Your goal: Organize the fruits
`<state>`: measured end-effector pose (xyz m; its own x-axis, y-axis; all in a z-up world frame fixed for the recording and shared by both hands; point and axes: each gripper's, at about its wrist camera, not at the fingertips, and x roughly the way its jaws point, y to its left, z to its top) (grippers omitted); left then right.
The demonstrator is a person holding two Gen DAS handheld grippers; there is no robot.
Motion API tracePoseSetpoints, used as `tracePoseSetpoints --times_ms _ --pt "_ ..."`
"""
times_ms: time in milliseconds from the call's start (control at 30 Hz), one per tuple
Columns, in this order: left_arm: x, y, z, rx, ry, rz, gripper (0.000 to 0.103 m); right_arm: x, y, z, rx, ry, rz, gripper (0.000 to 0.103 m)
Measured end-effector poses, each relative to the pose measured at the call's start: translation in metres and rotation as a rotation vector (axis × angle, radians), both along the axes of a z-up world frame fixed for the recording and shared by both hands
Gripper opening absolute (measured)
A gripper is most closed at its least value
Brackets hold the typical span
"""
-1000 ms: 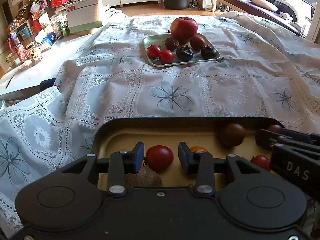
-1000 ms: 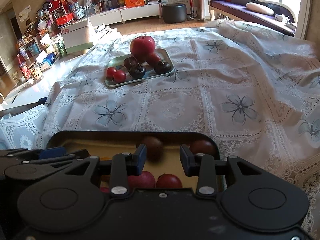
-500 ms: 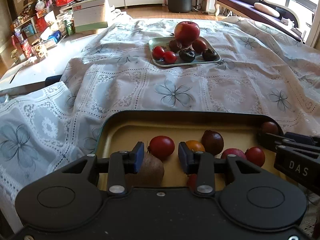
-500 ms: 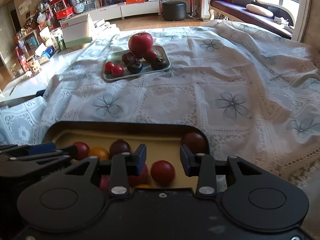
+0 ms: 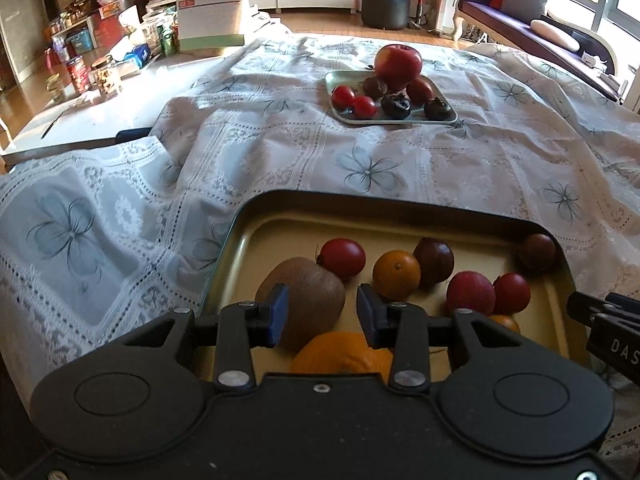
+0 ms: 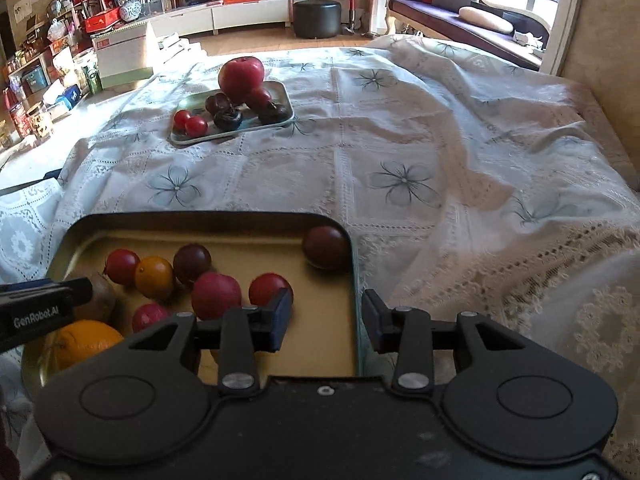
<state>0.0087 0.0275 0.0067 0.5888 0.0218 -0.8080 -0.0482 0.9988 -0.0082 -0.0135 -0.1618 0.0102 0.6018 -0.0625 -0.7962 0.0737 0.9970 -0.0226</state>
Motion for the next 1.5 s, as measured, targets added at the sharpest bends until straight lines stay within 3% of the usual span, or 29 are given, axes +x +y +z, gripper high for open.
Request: tracePoseSetpoints --times_ms 333,1500 --pt "-0.012 -0.005 -0.002 0.048 0.004 -0.021 0.048 -0.010 0.006 -0.002 0.020 0.025 0.026 0.042" --pt "-0.023 -0.013 -0.001 0.036 0.005 -0.048 0.049 -0.018 0.011 -0.004 0.049 0.061 0.045 0.042"
